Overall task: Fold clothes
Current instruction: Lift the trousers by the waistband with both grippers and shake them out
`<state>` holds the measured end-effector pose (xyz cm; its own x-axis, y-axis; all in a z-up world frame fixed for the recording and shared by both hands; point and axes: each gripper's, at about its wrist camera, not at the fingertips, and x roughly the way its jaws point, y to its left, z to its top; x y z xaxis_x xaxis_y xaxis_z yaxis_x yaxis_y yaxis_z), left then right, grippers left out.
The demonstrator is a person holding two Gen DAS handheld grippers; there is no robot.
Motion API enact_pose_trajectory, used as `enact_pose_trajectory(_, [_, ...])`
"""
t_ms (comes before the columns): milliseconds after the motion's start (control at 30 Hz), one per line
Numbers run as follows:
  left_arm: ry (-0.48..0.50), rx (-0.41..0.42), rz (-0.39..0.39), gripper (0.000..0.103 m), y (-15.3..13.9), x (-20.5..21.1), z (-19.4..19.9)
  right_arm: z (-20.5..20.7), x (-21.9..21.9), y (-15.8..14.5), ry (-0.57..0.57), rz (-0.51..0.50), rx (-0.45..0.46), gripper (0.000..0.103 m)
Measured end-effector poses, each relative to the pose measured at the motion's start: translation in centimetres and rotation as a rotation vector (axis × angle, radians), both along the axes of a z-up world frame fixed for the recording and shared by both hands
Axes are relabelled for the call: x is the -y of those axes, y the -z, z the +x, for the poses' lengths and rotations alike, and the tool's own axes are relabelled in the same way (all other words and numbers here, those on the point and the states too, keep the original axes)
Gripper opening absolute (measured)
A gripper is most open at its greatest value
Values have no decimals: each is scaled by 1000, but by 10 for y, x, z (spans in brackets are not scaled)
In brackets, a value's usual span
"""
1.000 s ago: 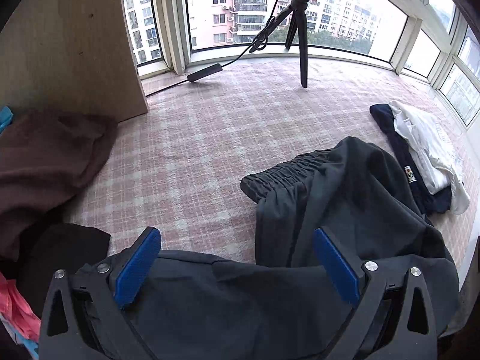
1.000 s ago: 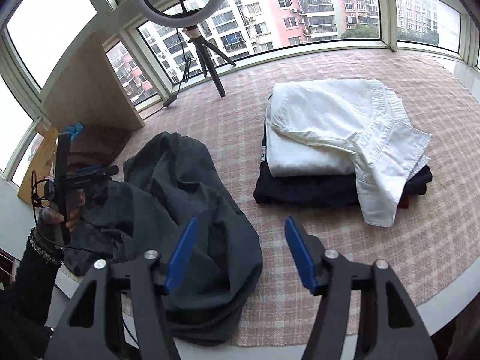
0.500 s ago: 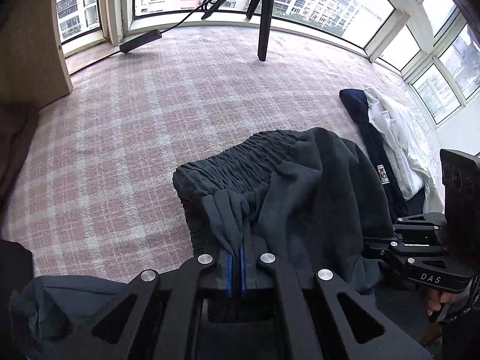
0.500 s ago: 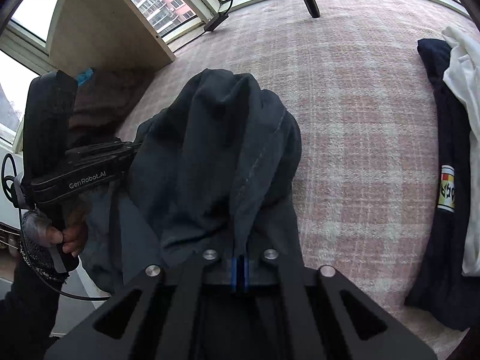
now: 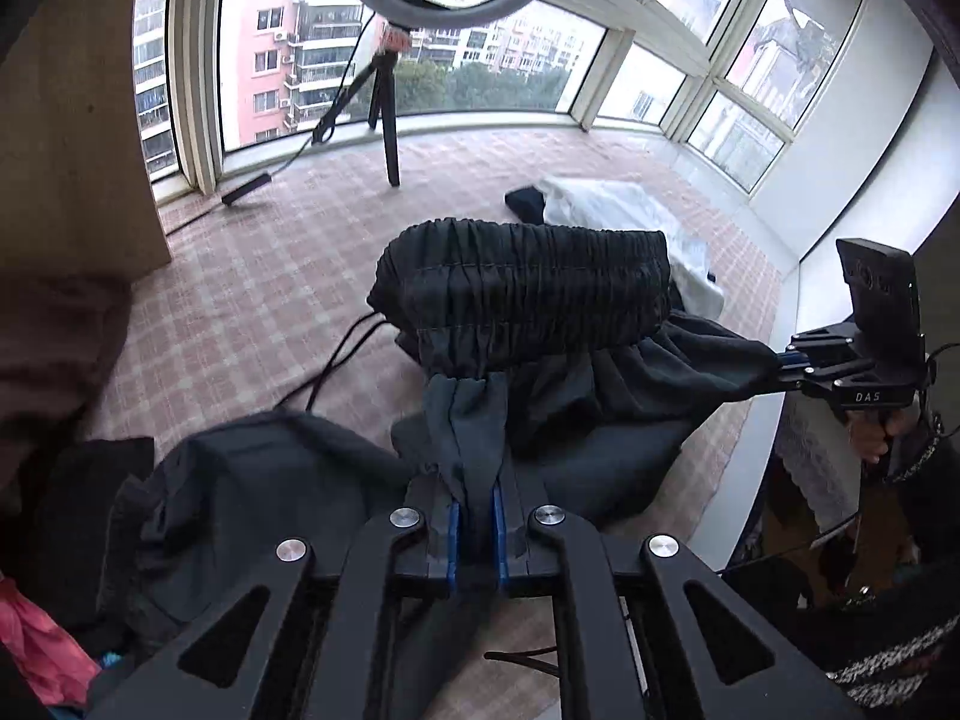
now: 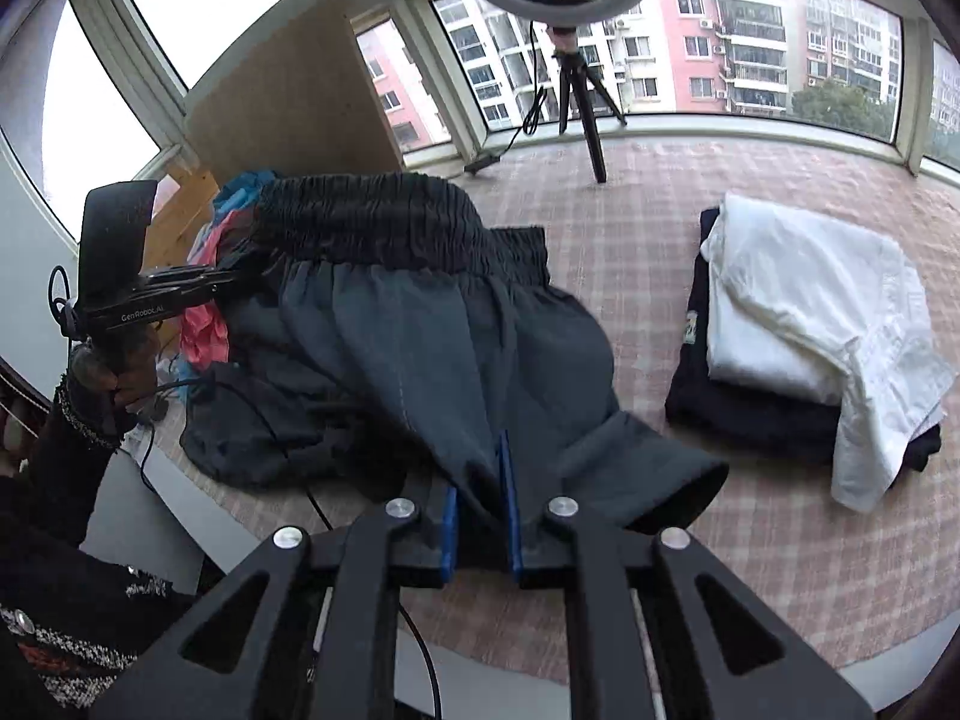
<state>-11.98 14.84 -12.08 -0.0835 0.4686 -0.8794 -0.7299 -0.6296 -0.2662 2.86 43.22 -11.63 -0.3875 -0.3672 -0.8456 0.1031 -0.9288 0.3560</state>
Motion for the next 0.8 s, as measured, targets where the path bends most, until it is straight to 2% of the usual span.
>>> enact_pose_trajectory(33, [-8, 53, -66, 10, 27, 10, 9, 10, 1, 15, 6, 20, 40, 16])
enact_pose_trajectory(67, [-36, 80, -91, 10, 38, 20, 12, 18, 0, 27, 23, 48, 63, 16])
enact_pose_trajectory(133, [-102, 121, -123, 8, 54, 41, 14, 23, -15, 28, 87, -9, 54, 18])
enact_pose_trajectory(200, [-138, 83, -88, 12, 43, 51, 12, 14, -27, 13, 133, -20, -17, 34])
enact_pose_trajectory(233, [-142, 49, -67, 23, 35, 51, 11, 3, -26, 5, 124, 9, -64, 50])
enact_pose_trajectory(267, [-142, 17, -50, 31, 30, 49, 10, -8, -25, -3, 110, 42, -110, 56])
enact_pose_trajectory(300, [-142, -14, -32, 44, 25, 46, 10, -22, -20, -8, 96, 64, -120, 56])
enact_pose_trajectory(333, [-141, -45, -15, 47, 20, 44, 9, -36, -14, -13, 82, 82, -121, 56])
enact_pose_trajectory(400, [-116, -70, -6, 47, 19, 35, 11, -69, -1, -15, 57, 69, -123, 56])
enact_pose_trajectory(467, [-91, -104, -28, 47, 22, 26, 14, -108, 14, -9, 32, 59, -116, 57])
enact_pose_trajectory(533, [-84, -125, -46, 48, 29, 21, 16, -149, 36, 6, 7, 92, -89, 57])
enact_pose_trajectory(600, [-94, -116, -44, 48, 34, 17, 13, -184, 53, 28, -7, 120, -18, 57])
enact_pose_trajectory(700, [-113, -92, -12, 44, 46, 10, 3, -218, 77, 65, -66, 265, 89, 56])
enact_pose_trajectory(733, [-115, -80, 11, 33, 49, 9, 0, -222, 81, 75, -86, 325, 106, 50])
enact_pose_trajectory(767, [-111, -69, 41, 20, 48, 7, 0, -222, 82, 80, -104, 337, 115, 25])
enact_pose_trajectory(800, [-105, -58, 71, 11, 47, 6, 1, -218, 76, 76, -98, 322, 106, 14])
